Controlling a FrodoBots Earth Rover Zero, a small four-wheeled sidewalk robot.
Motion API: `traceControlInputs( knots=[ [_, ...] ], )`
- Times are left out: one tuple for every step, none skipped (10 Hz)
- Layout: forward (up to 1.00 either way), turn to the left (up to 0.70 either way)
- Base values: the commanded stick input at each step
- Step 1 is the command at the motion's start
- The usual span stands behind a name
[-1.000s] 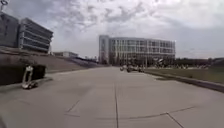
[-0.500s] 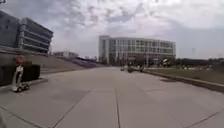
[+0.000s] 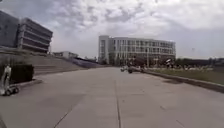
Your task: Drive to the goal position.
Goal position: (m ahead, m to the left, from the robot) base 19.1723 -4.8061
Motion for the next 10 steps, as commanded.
traceControlInputs(
  knots=[
    [0.7, 0.0],
    [0.7, 0.0],
    [0.7, 0.0],
    [0.7, 0.0],
    [0.7, 0.0],
    [0.7, 0.0],
    [0.7, 0.0],
    [0.7, 0.0],
    [0.7, 0.0],
    [0.7, 0.0]
  ],
)
